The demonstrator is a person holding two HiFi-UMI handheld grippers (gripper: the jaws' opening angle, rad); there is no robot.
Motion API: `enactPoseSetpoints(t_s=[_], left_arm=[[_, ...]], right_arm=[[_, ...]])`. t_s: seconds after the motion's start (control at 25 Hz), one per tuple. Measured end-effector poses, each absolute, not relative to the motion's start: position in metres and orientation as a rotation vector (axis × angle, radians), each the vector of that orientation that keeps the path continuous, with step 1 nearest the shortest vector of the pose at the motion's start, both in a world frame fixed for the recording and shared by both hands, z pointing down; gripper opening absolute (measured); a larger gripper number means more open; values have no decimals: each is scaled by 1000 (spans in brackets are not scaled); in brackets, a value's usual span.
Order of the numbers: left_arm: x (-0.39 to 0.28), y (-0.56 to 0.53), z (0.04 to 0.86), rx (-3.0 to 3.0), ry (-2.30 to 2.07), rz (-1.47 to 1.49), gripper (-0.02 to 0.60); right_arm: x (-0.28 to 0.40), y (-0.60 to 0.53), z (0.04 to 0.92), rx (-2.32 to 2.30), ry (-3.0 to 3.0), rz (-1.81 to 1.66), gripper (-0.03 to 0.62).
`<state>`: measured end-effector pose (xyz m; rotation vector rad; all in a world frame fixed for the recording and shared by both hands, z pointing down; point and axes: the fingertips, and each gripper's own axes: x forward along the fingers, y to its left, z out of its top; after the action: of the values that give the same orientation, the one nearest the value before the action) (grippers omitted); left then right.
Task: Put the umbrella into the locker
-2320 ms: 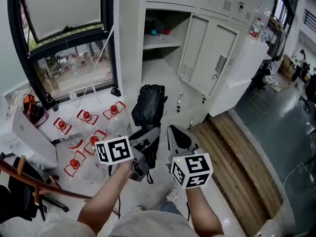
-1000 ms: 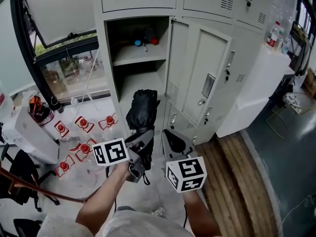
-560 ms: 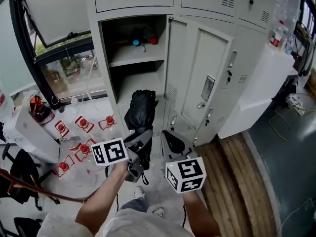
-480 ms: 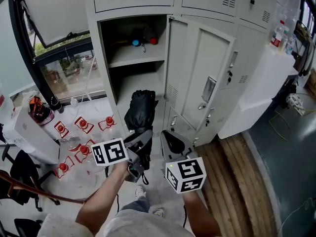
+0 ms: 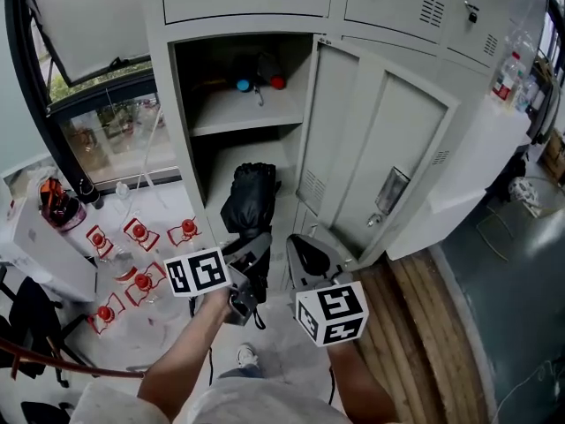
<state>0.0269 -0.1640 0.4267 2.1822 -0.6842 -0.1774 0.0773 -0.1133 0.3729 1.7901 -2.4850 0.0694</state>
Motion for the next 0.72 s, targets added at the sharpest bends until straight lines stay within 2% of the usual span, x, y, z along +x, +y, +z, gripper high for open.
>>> enactPoseSetpoints(t_s=[0.72], left_arm=[[21, -273, 435, 2211, -717, -5, 247]], right_arm=[[48, -225, 362, 1798, -2454, 53, 3]])
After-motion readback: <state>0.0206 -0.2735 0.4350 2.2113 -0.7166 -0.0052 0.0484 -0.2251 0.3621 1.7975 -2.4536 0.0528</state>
